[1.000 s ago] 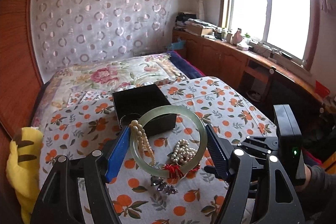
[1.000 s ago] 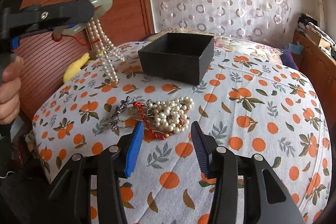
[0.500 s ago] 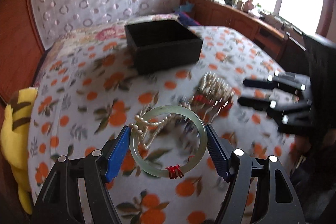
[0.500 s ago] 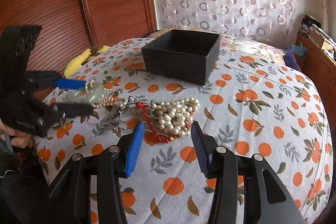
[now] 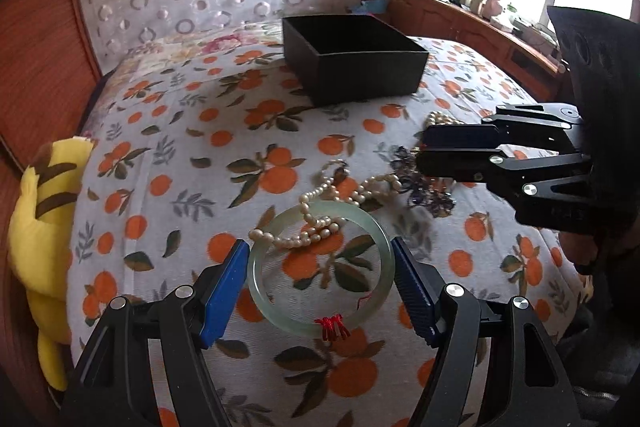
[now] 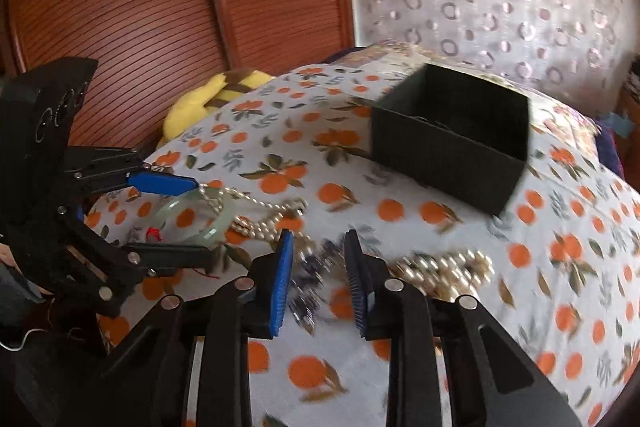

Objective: Organize jewelry
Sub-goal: 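Grasp a pearl necklace with right tool while left tool holds jade bangle, then lower jade bangle into black box with left tool while right tool drops pearls in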

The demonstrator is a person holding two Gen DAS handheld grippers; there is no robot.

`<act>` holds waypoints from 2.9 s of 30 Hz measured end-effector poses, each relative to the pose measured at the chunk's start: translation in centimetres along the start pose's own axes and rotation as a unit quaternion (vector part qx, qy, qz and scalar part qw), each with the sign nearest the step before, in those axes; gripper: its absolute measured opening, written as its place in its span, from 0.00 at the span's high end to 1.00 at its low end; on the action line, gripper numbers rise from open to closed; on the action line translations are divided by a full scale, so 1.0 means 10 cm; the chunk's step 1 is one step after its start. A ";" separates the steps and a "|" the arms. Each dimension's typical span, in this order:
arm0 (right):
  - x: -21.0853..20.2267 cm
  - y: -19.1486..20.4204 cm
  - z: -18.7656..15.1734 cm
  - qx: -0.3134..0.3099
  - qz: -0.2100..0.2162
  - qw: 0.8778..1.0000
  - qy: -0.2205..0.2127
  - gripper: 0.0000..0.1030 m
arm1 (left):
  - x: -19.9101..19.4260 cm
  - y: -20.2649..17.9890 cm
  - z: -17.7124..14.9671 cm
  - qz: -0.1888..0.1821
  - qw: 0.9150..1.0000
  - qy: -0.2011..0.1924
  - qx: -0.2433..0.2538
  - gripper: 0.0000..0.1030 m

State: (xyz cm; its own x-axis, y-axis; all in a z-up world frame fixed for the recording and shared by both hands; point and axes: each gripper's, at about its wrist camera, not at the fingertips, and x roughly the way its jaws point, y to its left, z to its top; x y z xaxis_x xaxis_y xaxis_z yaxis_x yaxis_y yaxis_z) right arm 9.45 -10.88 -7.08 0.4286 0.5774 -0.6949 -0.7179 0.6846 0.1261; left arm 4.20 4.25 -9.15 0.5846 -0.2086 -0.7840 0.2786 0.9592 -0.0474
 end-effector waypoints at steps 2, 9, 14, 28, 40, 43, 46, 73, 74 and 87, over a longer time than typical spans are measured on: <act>0.07 0.03 0.09 -0.003 0.009 1.000 0.007 0.72 | 0.02 0.03 -0.01 0.001 1.000 0.003 -0.002 0.34; 0.26 0.17 0.15 -0.043 0.019 0.998 0.045 0.72 | 0.04 0.12 -0.04 0.016 1.000 0.003 -0.012 0.34; 0.33 0.21 0.11 -0.060 0.000 0.996 0.067 0.76 | 0.04 0.22 -0.05 0.032 0.999 -0.001 -0.023 0.34; 0.39 0.26 0.10 -0.083 -0.016 0.993 0.088 0.89 | 0.09 0.25 -0.03 0.044 0.999 -0.003 -0.024 0.34; 0.34 0.25 0.09 -0.095 -0.034 0.992 0.081 0.95 | 0.07 0.27 0.01 0.054 0.998 -0.020 -0.033 0.34; 0.15 0.17 0.11 -0.081 -0.038 0.994 0.059 0.95 | 0.00 0.30 0.04 0.058 0.996 -0.041 -0.046 0.34; -0.03 0.10 0.12 -0.077 -0.050 0.995 0.044 0.95 | -0.13 0.32 0.10 0.056 0.994 -0.070 -0.061 0.34; -1.09 -0.30 0.83 -0.071 -0.113 0.987 -0.093 0.95 | -0.23 -0.10 0.96 0.042 0.990 -0.133 -0.029 0.34; -1.12 -0.31 0.89 -0.073 -0.115 0.986 -0.098 0.95 | -0.22 -0.10 0.98 0.042 0.990 -0.133 -0.029 0.34; -1.33 -0.55 1.46 -0.070 -0.153 0.976 -0.139 0.95 | -0.05 -0.10 1.25 0.047 0.990 -0.130 -0.026 0.34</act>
State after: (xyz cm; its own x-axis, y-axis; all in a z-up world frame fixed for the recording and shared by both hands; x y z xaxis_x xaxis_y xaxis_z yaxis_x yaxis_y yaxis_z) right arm 15.68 -15.82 11.78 0.7532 0.4674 -0.4630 -0.5924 0.7878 -0.1684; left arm 13.12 1.04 -0.95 0.7839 -0.1533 -0.6016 0.1774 0.9839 -0.0195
